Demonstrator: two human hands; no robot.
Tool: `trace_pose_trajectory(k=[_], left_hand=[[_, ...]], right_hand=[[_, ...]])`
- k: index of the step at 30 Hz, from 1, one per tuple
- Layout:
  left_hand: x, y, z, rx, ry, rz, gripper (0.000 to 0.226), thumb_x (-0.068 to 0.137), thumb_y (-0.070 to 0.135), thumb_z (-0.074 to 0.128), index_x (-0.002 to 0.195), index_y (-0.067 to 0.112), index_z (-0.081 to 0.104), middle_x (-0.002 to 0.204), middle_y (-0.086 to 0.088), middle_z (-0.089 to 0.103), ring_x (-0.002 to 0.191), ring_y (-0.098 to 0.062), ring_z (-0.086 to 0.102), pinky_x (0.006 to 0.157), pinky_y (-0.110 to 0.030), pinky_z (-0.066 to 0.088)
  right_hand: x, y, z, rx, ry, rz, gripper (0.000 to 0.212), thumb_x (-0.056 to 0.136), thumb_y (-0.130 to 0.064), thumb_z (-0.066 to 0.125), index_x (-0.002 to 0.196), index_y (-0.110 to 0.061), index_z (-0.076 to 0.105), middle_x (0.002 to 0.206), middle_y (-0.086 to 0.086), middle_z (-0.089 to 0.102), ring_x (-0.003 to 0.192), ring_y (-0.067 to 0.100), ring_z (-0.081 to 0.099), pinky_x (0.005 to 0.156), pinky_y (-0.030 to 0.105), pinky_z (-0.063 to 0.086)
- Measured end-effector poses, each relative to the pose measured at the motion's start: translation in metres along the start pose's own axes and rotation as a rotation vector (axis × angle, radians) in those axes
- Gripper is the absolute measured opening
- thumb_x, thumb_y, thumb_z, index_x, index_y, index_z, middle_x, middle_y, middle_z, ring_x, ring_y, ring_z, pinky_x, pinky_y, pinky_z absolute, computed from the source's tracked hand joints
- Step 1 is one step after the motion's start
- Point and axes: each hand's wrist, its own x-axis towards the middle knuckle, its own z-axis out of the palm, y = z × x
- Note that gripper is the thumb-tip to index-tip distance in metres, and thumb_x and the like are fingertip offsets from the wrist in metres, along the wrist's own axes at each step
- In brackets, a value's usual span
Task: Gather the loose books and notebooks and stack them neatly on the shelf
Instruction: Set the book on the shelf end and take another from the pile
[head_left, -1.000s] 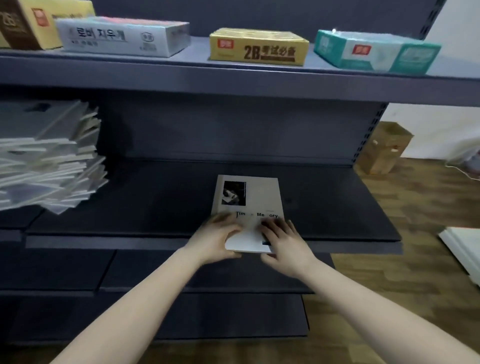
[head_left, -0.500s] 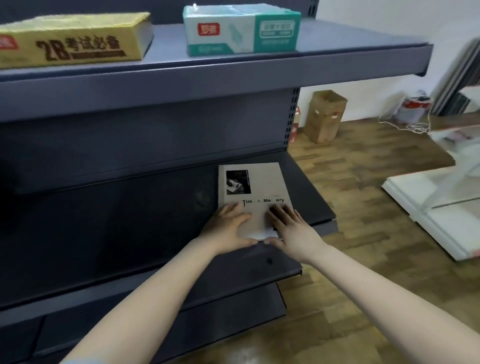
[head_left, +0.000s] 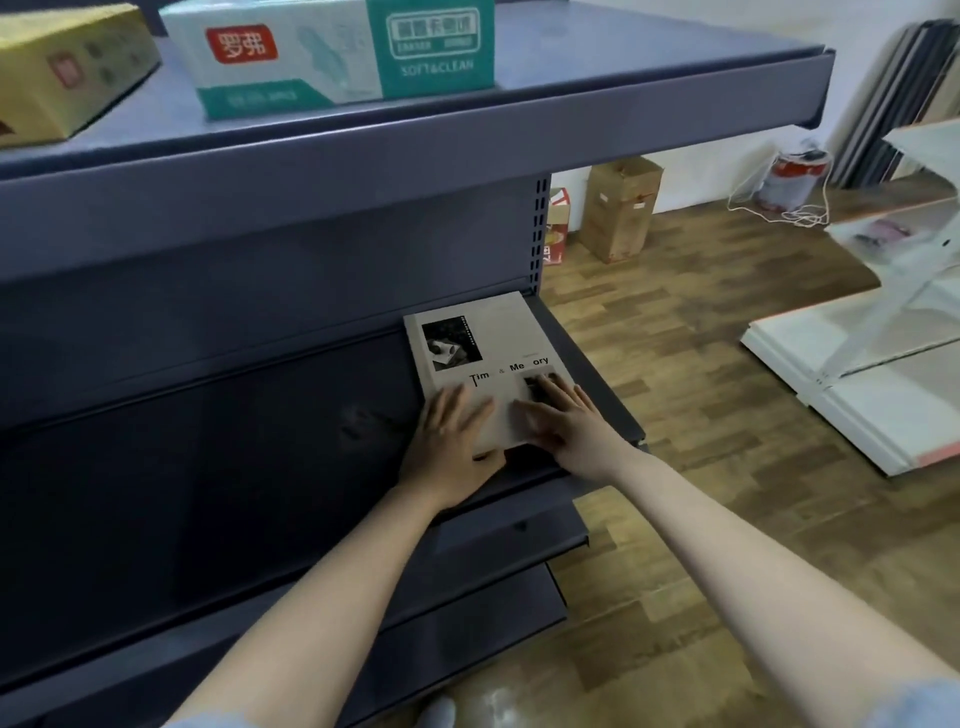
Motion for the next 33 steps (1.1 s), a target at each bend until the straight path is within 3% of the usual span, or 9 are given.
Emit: trace_pose_trajectory(k=[3,6,9,15,21,24,29,33], left_hand=[[-0.002,-0.002,0.005,-0.139,0.121,0.028,0.063,0.09,0.039,0.051,0.146,0.019,0.032,0.157,-0.004,0.016,0.146,-0.02,0.002,0.116,-0.031,0.003],[-0.003,-0.004,0.006,-0.211,0.193,0.044,0.056,0.085,0.03,0.057,0.138,0.015,0.046,0.152,-0.002,0.03,0.144,-0.019,0.012,0.114,-0.026,0.009],[-0.002,-0.005,0.009,-0.213,0.207,0.063,0.056,0.084,0.03,0.058,0.138,0.016,0.047,0.152,-0.001,0.031,0.144,-0.021,0.013,0.114,-0.028,0.013],[-0.002,-0.006,0.013,-0.225,0.238,0.119,0.056,0.085,0.026,0.058,0.138,0.012,0.047,0.151,-0.006,0.033,0.143,-0.021,0.019,0.116,-0.027,0.009],[-0.003,-0.009,0.016,-0.272,0.288,0.173,0.046,0.083,0.016,0.064,0.128,0.008,0.058,0.142,-0.009,0.047,0.138,-0.023,0.033,0.112,-0.026,0.019],[-0.004,-0.011,0.019,-0.291,0.311,0.183,0.041,0.082,0.013,0.067,0.123,0.007,0.062,0.136,-0.01,0.053,0.134,-0.023,0.04,0.112,-0.031,0.028],[-0.004,-0.009,0.017,-0.31,0.31,0.164,0.04,0.082,0.013,0.068,0.121,0.008,0.064,0.136,-0.008,0.054,0.133,-0.021,0.042,0.109,-0.023,0.024],[-0.001,-0.009,0.016,-0.294,0.332,0.153,0.04,0.078,0.015,0.071,0.117,0.008,0.067,0.131,-0.008,0.058,0.129,-0.021,0.047,0.107,-0.025,0.028]], right_hand=[[-0.009,0.001,0.013,0.061,0.319,-0.138,0.026,0.089,-0.019,0.051,0.101,-0.009,0.071,0.123,0.01,0.061,0.119,0.03,0.053,0.104,0.037,0.038],[-0.009,0.002,0.019,0.11,0.427,-0.143,0.02,0.084,-0.013,0.054,0.09,-0.009,0.074,0.111,0.005,0.068,0.108,0.027,0.061,0.09,0.037,0.051],[-0.005,0.008,0.019,0.168,0.396,-0.088,0.018,0.082,-0.008,0.063,0.094,-0.014,0.074,0.116,-0.001,0.067,0.114,0.02,0.059,0.092,0.037,0.051],[-0.008,0.007,0.024,0.112,0.412,-0.078,0.021,0.083,-0.011,0.062,0.098,-0.019,0.072,0.119,-0.005,0.064,0.117,0.018,0.056,0.088,0.038,0.053],[-0.006,0.006,0.017,0.146,0.357,-0.069,0.027,0.083,-0.007,0.06,0.101,-0.024,0.071,0.123,-0.005,0.061,0.12,0.017,0.053,0.094,0.038,0.048],[-0.002,0.006,0.014,0.2,0.289,-0.003,0.034,0.081,-0.006,0.062,0.105,-0.029,0.071,0.129,-0.007,0.058,0.125,0.016,0.048,0.1,0.036,0.043],[0.004,-0.004,0.002,0.244,0.201,0.08,0.032,0.083,-0.006,0.063,0.109,-0.021,0.071,0.134,-0.005,0.054,0.127,0.014,0.044,0.105,0.024,0.033],[0.004,-0.006,-0.001,0.26,0.153,0.108,0.033,0.087,-0.01,0.06,0.111,-0.03,0.068,0.14,-0.008,0.047,0.133,0.013,0.036,0.107,0.035,0.035]])
